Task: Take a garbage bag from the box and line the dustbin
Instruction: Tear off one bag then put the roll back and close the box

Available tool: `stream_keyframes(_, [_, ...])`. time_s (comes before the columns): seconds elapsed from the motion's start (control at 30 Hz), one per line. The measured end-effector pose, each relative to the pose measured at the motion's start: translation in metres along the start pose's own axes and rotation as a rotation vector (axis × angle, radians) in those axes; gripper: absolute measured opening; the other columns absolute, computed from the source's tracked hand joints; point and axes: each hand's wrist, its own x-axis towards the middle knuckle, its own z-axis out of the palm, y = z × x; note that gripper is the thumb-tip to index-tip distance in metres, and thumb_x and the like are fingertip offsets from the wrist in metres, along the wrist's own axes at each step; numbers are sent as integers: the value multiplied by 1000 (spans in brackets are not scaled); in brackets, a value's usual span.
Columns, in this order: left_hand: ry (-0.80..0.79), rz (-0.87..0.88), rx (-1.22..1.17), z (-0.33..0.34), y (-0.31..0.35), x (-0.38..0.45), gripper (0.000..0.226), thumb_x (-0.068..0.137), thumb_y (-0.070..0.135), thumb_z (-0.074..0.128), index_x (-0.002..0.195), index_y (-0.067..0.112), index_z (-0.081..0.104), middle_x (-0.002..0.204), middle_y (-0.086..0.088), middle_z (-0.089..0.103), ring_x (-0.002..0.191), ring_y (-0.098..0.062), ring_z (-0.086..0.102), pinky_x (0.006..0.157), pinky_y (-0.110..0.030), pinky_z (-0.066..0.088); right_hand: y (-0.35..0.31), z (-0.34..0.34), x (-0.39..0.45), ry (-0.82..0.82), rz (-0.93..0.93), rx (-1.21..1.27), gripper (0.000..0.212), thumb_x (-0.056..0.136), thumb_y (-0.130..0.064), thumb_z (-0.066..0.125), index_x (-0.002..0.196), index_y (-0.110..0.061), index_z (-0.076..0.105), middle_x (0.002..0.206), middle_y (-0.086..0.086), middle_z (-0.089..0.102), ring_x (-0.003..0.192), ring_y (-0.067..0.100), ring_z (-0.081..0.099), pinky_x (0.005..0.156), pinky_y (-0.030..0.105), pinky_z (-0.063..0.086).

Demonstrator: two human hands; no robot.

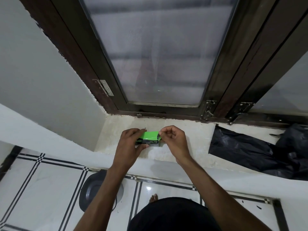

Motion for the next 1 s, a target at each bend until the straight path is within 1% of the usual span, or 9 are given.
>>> stream_keyframes(0.07, [1, -8, -1, 0, 1, 1, 57, 78, 23, 83, 132, 17, 64, 122, -6, 65, 114, -28, 52, 94, -29, 40, -1, -2, -1, -23, 13, 18, 7, 91, -3, 65, 95, -5, 71, 89, 6, 74, 80, 12, 70, 72, 26, 59])
stream_keyframes(0.17, [-3, -11, -5, -1, 3, 1, 57, 78, 22, 83, 132, 16, 65, 123, -7, 65, 114, -29, 52, 94, -29, 39, -3, -8, 0, -98, 41, 26, 16, 94, 0, 59, 101, -6, 73, 98, 10, 75, 87, 18, 71, 79, 29, 60])
stream_keyframes(0.3, [-16, -10, -10, -2, 3, 2, 57, 78, 21, 83, 132, 15, 64, 122, -8, 65, 114, -30, 51, 93, -28, 38, -2, -13, 3, -153, -2, -9, 23, 90, 6, 63, 99, -12, 74, 101, 8, 76, 92, 14, 70, 86, 30, 58])
stream_keyframes(0.4, [-17, -11, -11, -2, 3, 1, 58, 78, 21, 83, 132, 15, 64, 122, -8, 65, 114, -30, 52, 93, -27, 37, -3, -13, 6, -145, -2, -6, 28, 86, 7, 67, 103, -15, 70, 100, 7, 75, 92, 13, 69, 82, 25, 57])
stream_keyframes(0.53, [-16, -13, -15, -3, 4, 2, 57, 78, 20, 83, 132, 15, 64, 123, -8, 65, 115, -29, 52, 94, -28, 38, -6, -12, 8, -102, 27, 43, 33, 82, 9, 70, 109, -5, 58, 95, 12, 72, 82, 9, 69, 71, 21, 55])
stream_keyframes(0.63, [-18, -16, -20, -3, 4, 2, 58, 79, 20, 83, 133, 16, 64, 124, -8, 64, 116, -28, 51, 94, -27, 38, -7, -11, 8, -113, 44, 49, 29, 82, 10, 70, 105, -2, 57, 88, 11, 72, 76, 9, 68, 67, 21, 53])
stream_keyframes(0.77, [-46, -5, -11, -4, 1, 2, 59, 79, 21, 82, 134, 17, 63, 124, -7, 64, 118, -29, 50, 95, -29, 38, -10, -16, 10, -216, 96, 98, 27, 81, 11, 72, 95, -9, 60, 84, 8, 72, 77, 12, 68, 72, 26, 56])
stream_keyframes(0.9, [-58, 6, -8, -4, -1, 1, 59, 78, 20, 83, 134, 17, 63, 124, -7, 64, 118, -29, 50, 94, -27, 37, -16, -23, 13, -323, 174, 96, 31, 80, 10, 73, 100, -8, 59, 89, 10, 73, 82, 15, 70, 74, 28, 59])
stream_keyframes(1.0, [-48, 3, -10, -3, 0, 2, 59, 78, 20, 83, 134, 17, 64, 125, -7, 64, 119, -29, 50, 95, -27, 37, -18, -24, 15, -344, 214, 89, 33, 79, 12, 73, 100, -9, 59, 88, 10, 72, 83, 17, 70, 77, 30, 60])
